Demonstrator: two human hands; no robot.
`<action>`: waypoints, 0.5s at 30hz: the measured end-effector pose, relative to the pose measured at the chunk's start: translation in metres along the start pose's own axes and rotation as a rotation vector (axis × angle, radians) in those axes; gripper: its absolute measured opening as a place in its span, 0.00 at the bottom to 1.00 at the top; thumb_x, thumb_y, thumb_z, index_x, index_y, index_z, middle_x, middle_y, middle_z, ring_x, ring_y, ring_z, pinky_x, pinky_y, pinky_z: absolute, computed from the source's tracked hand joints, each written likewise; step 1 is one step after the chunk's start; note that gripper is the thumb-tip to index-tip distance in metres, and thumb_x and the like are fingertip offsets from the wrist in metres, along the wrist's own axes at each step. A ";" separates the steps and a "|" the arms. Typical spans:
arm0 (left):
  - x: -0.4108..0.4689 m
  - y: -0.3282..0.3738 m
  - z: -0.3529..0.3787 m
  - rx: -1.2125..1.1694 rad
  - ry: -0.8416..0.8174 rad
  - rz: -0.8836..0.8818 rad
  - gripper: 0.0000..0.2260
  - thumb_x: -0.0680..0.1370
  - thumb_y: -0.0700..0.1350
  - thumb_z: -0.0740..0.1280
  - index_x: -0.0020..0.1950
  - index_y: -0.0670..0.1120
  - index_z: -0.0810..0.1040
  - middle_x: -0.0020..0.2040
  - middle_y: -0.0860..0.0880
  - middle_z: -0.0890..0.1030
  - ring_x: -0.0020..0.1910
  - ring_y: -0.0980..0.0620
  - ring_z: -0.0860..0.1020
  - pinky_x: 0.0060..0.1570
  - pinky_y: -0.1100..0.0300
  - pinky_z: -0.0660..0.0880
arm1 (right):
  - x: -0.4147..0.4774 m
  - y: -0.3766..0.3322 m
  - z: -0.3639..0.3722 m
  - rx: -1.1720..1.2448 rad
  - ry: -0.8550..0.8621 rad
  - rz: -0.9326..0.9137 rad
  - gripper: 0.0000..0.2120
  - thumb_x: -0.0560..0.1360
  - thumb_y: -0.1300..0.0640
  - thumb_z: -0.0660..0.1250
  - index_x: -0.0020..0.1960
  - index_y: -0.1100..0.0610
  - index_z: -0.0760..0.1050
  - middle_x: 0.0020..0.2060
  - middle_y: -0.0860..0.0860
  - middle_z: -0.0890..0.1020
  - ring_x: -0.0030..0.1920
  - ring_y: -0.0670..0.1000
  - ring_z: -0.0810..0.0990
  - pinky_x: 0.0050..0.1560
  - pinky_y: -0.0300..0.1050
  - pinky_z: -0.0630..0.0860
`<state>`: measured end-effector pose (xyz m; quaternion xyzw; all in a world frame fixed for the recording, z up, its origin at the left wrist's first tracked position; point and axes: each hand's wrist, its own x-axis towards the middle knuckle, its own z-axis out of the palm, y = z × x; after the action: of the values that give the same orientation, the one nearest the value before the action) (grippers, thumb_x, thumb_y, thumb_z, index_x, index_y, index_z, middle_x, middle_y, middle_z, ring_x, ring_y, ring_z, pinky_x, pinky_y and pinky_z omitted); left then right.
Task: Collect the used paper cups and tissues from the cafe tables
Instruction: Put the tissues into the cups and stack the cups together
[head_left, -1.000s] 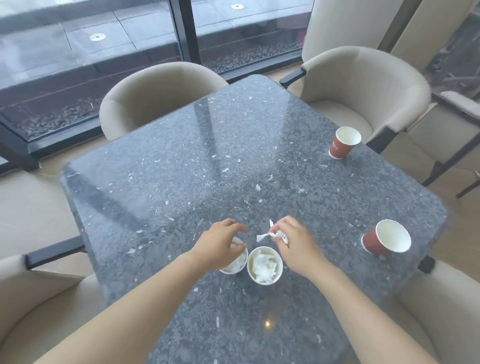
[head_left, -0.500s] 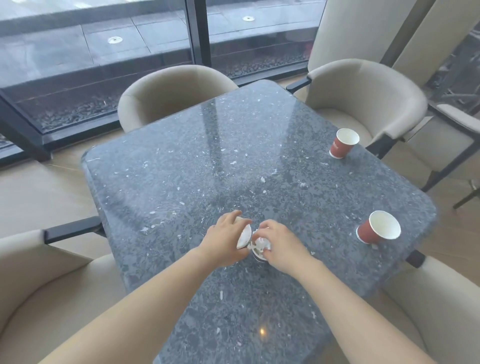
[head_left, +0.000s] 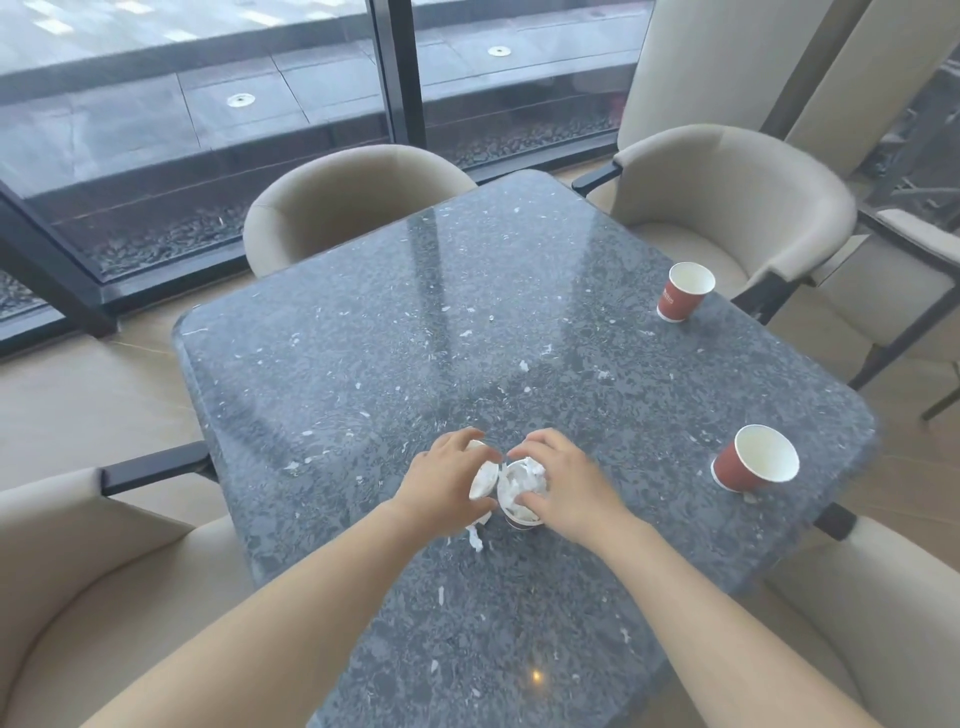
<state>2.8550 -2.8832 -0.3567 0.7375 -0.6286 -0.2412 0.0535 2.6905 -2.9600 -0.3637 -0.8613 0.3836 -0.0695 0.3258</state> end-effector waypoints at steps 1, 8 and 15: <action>0.000 0.000 -0.001 0.000 -0.001 0.003 0.23 0.73 0.53 0.68 0.67 0.55 0.68 0.73 0.52 0.62 0.72 0.49 0.59 0.66 0.47 0.66 | 0.000 0.001 0.000 0.028 0.009 -0.003 0.18 0.68 0.56 0.72 0.56 0.46 0.74 0.55 0.41 0.70 0.50 0.42 0.71 0.43 0.26 0.62; -0.002 0.000 -0.002 0.010 0.003 0.001 0.23 0.75 0.52 0.66 0.69 0.54 0.66 0.72 0.52 0.62 0.72 0.50 0.60 0.66 0.48 0.67 | 0.001 0.002 -0.003 0.156 0.069 -0.037 0.13 0.71 0.56 0.71 0.54 0.48 0.76 0.52 0.41 0.72 0.51 0.42 0.72 0.55 0.38 0.71; -0.013 -0.006 -0.003 0.004 0.004 -0.030 0.22 0.76 0.49 0.64 0.69 0.53 0.65 0.72 0.52 0.63 0.71 0.49 0.62 0.65 0.50 0.67 | -0.005 0.011 -0.015 0.163 0.119 0.011 0.19 0.72 0.68 0.58 0.52 0.48 0.76 0.49 0.41 0.75 0.50 0.40 0.73 0.48 0.26 0.68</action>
<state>2.8607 -2.8700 -0.3524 0.7473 -0.6180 -0.2391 0.0496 2.6748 -2.9700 -0.3579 -0.8242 0.3998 -0.1497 0.3720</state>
